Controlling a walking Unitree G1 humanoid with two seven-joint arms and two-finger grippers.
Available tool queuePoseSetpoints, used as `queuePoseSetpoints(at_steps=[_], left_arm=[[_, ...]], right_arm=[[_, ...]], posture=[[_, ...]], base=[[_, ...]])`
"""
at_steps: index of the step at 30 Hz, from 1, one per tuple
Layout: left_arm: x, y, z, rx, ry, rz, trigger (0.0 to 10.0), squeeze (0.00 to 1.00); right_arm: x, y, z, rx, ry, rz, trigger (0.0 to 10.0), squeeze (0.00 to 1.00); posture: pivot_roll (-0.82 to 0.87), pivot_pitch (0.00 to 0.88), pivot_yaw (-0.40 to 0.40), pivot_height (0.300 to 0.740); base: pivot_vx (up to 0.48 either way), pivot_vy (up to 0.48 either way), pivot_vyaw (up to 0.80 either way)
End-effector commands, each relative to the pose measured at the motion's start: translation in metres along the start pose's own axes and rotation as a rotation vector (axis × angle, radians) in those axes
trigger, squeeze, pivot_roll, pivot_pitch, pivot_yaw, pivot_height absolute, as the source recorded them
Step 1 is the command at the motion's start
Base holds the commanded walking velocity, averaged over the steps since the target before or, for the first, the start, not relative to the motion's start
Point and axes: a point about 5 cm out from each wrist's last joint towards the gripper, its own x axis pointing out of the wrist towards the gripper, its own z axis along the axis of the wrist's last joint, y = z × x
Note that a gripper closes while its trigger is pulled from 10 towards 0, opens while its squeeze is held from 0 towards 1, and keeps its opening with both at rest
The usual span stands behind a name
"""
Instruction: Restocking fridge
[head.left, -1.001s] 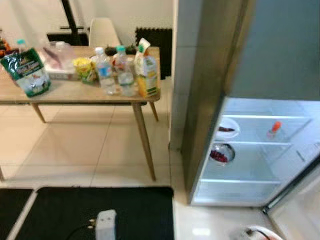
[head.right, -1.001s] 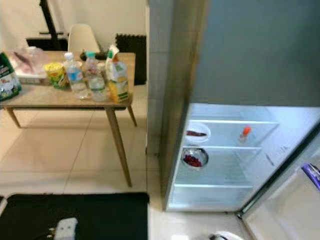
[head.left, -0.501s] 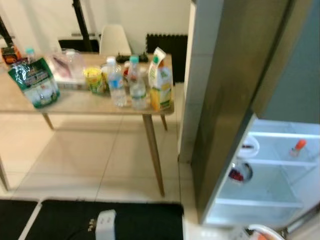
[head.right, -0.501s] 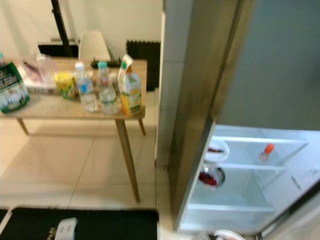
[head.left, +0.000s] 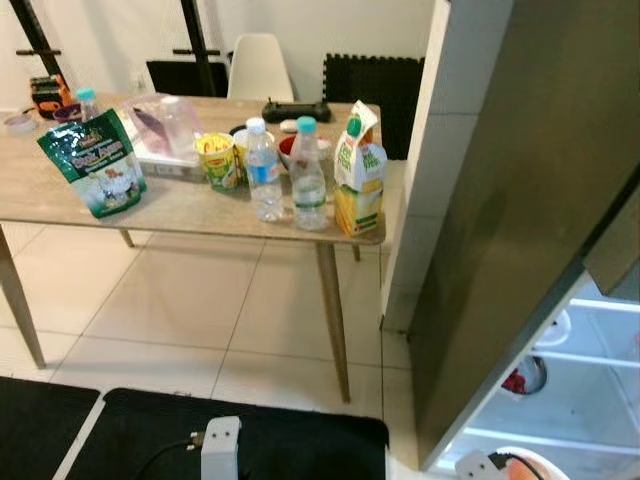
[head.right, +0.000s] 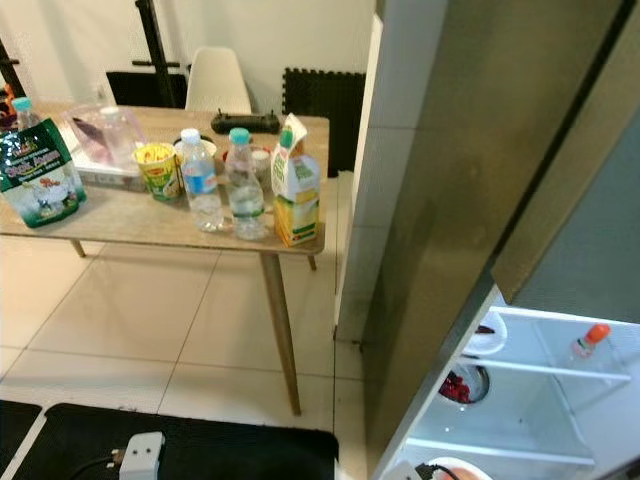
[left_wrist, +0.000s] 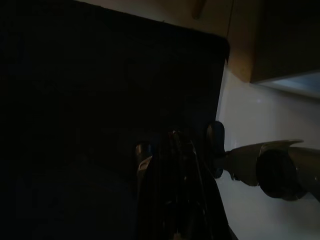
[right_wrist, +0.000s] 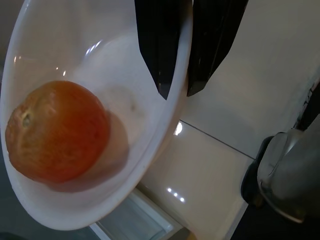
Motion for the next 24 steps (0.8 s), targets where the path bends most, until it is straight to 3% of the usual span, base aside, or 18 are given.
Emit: queuePoseSetpoints(at_steps=[1,24], left_arm=[[-0.0004,-0.0015,-0.0045,0.009,0.022,-0.007,10.0,0.0],[-0.0007,-0.0037,-0.0073,0.002,0.027,-0.019,10.0,0.0]], right_arm=[[0.0,-0.0052,-0.0009,-0.004,0.005,-0.019,10.0,0.0],[-0.0001,-0.0066,-0.0026,0.012,0.015,-0.024,10.0,0.0]], posture=[[-0.09,0.0,-0.006,0.74],[-0.09,0.0,-0.008,0.74]], base=[[0.0,-0.435,0.0],[0.0,-0.432,0.0]])
